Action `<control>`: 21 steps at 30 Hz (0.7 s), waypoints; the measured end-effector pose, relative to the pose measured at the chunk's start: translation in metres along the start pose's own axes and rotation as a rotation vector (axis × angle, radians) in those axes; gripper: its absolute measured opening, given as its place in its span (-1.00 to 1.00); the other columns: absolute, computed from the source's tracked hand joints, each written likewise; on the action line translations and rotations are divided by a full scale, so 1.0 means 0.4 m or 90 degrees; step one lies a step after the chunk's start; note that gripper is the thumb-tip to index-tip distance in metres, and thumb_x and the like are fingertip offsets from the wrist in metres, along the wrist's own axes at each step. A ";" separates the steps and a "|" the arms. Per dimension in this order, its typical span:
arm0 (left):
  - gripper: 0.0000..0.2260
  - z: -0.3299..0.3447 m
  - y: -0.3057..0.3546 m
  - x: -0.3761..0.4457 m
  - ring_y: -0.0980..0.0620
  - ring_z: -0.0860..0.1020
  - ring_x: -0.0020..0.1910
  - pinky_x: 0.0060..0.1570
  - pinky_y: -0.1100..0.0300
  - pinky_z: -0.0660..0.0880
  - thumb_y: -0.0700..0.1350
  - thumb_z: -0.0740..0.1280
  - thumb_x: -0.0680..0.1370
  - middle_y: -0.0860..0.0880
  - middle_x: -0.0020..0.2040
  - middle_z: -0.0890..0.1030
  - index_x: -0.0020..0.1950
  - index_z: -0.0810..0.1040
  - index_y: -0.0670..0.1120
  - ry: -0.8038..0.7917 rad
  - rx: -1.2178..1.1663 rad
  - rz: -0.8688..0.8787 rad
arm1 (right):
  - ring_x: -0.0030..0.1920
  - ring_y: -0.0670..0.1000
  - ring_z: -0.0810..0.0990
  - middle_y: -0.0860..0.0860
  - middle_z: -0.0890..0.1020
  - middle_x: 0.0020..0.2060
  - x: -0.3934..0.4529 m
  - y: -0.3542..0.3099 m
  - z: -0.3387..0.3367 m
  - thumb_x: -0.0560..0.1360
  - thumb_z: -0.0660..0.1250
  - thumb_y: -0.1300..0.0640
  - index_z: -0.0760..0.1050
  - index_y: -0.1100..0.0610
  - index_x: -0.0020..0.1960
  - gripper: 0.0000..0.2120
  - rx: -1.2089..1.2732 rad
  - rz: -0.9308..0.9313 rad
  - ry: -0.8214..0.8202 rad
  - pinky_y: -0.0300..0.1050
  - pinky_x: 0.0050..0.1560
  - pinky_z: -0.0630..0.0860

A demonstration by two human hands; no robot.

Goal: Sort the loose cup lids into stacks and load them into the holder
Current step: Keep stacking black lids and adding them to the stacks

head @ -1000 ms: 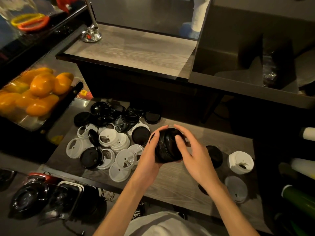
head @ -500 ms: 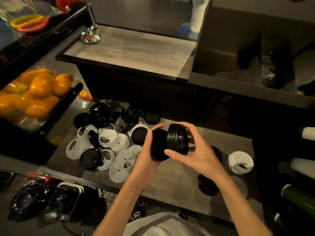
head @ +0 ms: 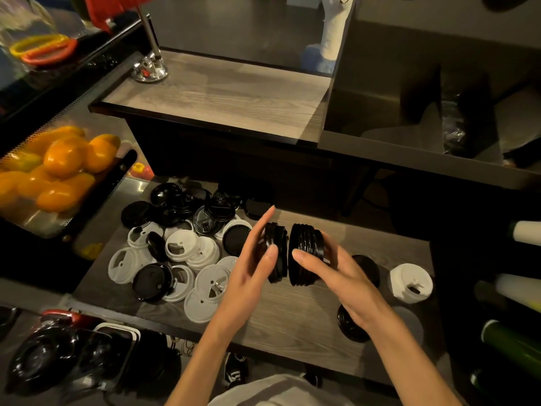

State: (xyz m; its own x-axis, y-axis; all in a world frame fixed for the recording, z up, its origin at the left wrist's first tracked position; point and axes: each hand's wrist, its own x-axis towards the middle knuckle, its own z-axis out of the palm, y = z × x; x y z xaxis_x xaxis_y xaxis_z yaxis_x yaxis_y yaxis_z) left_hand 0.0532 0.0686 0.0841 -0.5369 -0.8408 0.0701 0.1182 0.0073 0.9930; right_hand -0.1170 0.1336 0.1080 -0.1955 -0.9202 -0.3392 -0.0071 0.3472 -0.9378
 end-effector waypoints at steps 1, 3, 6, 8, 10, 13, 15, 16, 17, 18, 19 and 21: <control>-0.50 0.002 -0.001 -0.001 0.11 0.26 0.57 0.50 0.06 0.31 -0.01 0.23 0.68 0.18 0.57 0.31 0.62 0.21 0.08 -0.008 0.035 0.009 | 0.40 -0.15 0.50 -0.20 0.59 0.33 0.002 -0.002 -0.001 0.25 0.55 -0.43 0.45 -0.22 0.44 -0.18 0.013 0.010 -0.004 0.10 0.50 0.39; -0.48 0.009 0.005 -0.001 0.19 0.29 0.54 0.40 0.30 0.35 -0.05 0.26 0.66 0.23 0.55 0.32 0.61 0.21 0.05 -0.022 0.067 0.019 | 0.42 -0.13 0.48 -0.19 0.58 0.35 0.005 -0.004 -0.002 0.20 0.57 -0.45 0.42 -0.20 0.47 -0.09 0.024 0.022 -0.007 0.11 0.51 0.38; -0.43 0.016 0.010 0.001 0.04 0.36 0.52 0.42 0.13 0.42 -0.01 0.31 0.61 0.10 0.52 0.36 0.60 0.24 0.04 -0.032 0.074 0.032 | 0.36 -0.15 0.54 -0.19 0.64 0.27 0.002 -0.013 0.000 0.20 0.57 -0.43 0.48 -0.20 0.40 -0.16 0.028 0.009 -0.019 0.06 0.46 0.44; -0.42 0.016 0.009 0.003 -0.09 0.39 0.49 0.44 -0.06 0.42 0.00 0.36 0.59 -0.02 0.49 0.39 0.58 0.26 0.02 -0.035 0.080 0.037 | 0.31 -0.17 0.57 -0.20 0.66 0.22 0.000 -0.019 0.000 0.27 0.58 -0.35 0.52 -0.21 0.34 -0.30 0.031 0.006 -0.031 -0.04 0.40 0.48; -0.37 0.017 0.011 0.005 -0.16 0.41 0.47 0.43 -0.14 0.41 0.08 0.41 0.56 -0.10 0.45 0.41 0.58 0.28 0.00 -0.035 0.087 0.036 | 0.27 -0.20 0.59 -0.22 0.68 0.18 -0.003 -0.024 -0.001 0.33 0.54 -0.22 0.52 -0.20 0.31 -0.43 0.037 0.001 -0.052 -0.17 0.27 0.54; -0.30 0.016 0.014 0.005 -0.16 0.43 0.45 0.43 -0.16 0.41 0.16 0.45 0.52 -0.13 0.43 0.42 0.57 0.29 -0.04 -0.041 0.086 0.037 | 0.29 -0.18 0.60 -0.16 0.67 0.23 -0.006 -0.024 -0.012 0.38 0.48 -0.12 0.49 -0.13 0.37 -0.43 0.056 -0.005 -0.085 -0.21 0.24 0.56; -0.29 0.017 0.012 0.007 -0.14 0.43 0.45 0.43 -0.18 0.40 0.15 0.46 0.51 -0.09 0.43 0.44 0.56 0.29 -0.07 -0.056 0.091 0.042 | 0.32 -0.08 0.61 -0.05 0.66 0.29 -0.011 -0.023 -0.028 0.43 0.42 -0.08 0.45 -0.06 0.44 -0.42 0.119 0.018 -0.113 -0.14 0.23 0.59; -0.29 0.017 0.009 0.008 -0.14 0.42 0.47 0.44 -0.20 0.39 0.13 0.46 0.51 -0.08 0.44 0.44 0.56 0.29 -0.08 -0.067 0.088 0.044 | 0.32 -0.03 0.61 -0.01 0.65 0.29 -0.014 -0.024 -0.036 0.48 0.38 -0.04 0.43 -0.02 0.46 -0.45 0.147 0.030 -0.130 -0.10 0.21 0.61; -0.29 0.018 0.007 0.010 -0.14 0.40 0.48 0.45 -0.22 0.37 0.11 0.47 0.51 -0.09 0.45 0.43 0.56 0.29 -0.09 -0.081 0.085 0.045 | 0.32 0.01 0.62 0.02 0.66 0.29 -0.016 -0.023 -0.045 0.52 0.34 0.00 0.43 0.00 0.47 -0.48 0.163 0.035 -0.137 -0.08 0.18 0.62; -0.28 0.018 0.003 0.011 -0.14 0.37 0.51 0.47 -0.23 0.33 0.09 0.48 0.50 -0.10 0.47 0.42 0.57 0.28 -0.09 -0.096 0.087 0.047 | 0.32 0.03 0.62 0.04 0.66 0.29 -0.019 -0.023 -0.051 0.55 0.31 0.04 0.42 0.02 0.47 -0.51 0.170 0.035 -0.140 -0.07 0.16 0.63; -0.26 0.017 -0.002 0.013 -0.13 0.34 0.53 0.50 -0.22 0.29 0.08 0.48 0.50 -0.09 0.50 0.39 0.58 0.26 -0.09 -0.110 0.093 0.047 | 0.31 0.04 0.63 0.04 0.66 0.29 -0.021 -0.021 -0.056 0.56 0.31 0.08 0.42 0.01 0.48 -0.51 0.172 0.032 -0.136 -0.07 0.13 0.64; -0.21 0.022 -0.013 0.019 -0.05 0.26 0.58 0.54 -0.19 0.22 0.01 0.50 0.48 -0.01 0.56 0.33 0.62 0.19 -0.05 -0.141 0.114 0.043 | 0.32 0.04 0.62 0.01 0.62 0.34 -0.026 -0.010 -0.070 0.55 0.35 0.12 0.39 -0.04 0.52 -0.46 0.175 0.020 -0.121 -0.03 0.09 0.66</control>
State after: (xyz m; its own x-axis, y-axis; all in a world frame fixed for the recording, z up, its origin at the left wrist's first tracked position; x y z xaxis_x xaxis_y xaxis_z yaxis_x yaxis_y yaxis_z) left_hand 0.0411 0.0669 0.0802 -0.7050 -0.6962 0.1355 0.0212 0.1703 0.9852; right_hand -0.1424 0.1468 0.1173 -0.0044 -0.9361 -0.3518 0.2652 0.3381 -0.9030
